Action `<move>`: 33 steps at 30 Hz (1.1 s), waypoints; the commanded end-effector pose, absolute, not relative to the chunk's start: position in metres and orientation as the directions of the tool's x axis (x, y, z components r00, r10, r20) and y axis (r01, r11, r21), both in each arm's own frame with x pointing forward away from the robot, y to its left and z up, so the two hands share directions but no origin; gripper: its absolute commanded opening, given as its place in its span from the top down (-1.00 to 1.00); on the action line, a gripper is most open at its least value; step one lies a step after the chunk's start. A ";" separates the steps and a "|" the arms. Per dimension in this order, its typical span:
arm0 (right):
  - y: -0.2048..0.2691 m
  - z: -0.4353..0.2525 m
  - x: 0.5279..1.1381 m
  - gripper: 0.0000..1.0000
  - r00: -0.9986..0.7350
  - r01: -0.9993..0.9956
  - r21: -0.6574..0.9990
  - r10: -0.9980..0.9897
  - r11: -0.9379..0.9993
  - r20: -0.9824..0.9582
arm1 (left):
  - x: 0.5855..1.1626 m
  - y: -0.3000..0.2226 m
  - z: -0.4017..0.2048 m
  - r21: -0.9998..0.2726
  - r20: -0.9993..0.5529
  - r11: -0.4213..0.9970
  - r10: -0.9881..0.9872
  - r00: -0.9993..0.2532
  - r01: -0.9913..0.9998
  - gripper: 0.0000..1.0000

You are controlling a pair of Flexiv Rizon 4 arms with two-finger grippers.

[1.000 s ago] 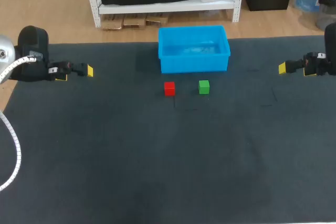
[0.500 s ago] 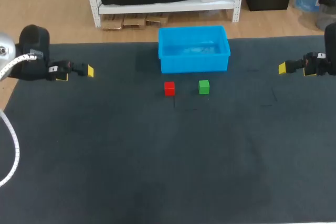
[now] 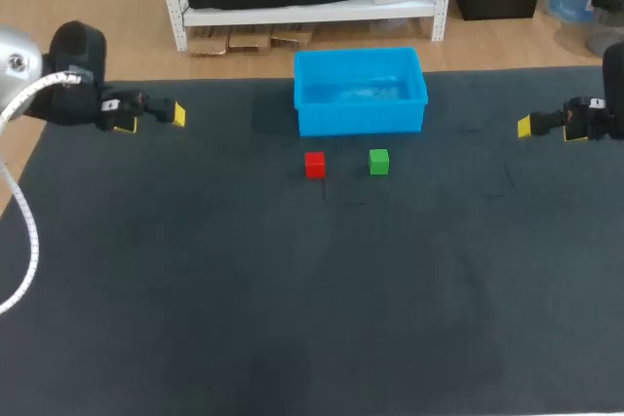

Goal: Use the left arm to pick the red cube and place it into the blue plastic box first, then use the right arm to grasp the green cube and put it into the same blue plastic box after the first action is fully finished.

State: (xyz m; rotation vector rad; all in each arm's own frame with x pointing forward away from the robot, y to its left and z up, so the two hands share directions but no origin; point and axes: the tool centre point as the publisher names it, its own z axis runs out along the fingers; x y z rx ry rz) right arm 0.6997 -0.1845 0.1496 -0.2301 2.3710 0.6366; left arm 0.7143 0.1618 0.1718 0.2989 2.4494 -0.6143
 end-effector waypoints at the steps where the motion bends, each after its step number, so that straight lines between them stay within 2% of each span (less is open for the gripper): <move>1: -0.185 0.150 0.700 -1.00 -0.765 -0.321 0.383 0.001 0.866 -0.644 | 0.728 0.146 0.174 -0.337 -0.574 0.880 0.090 -0.814 0.334 -1.00; 27: -0.185 0.150 0.700 -1.00 -0.765 -0.321 0.383 0.001 0.866 -0.644 | 0.759 0.079 0.176 -0.337 -0.543 0.880 0.108 -0.833 0.334 -1.00; 33: -0.185 0.150 0.700 -1.00 -0.765 -0.321 0.383 0.001 0.866 -0.644 | 0.758 0.077 0.176 -0.346 -0.546 0.866 0.127 -0.828 0.361 -1.00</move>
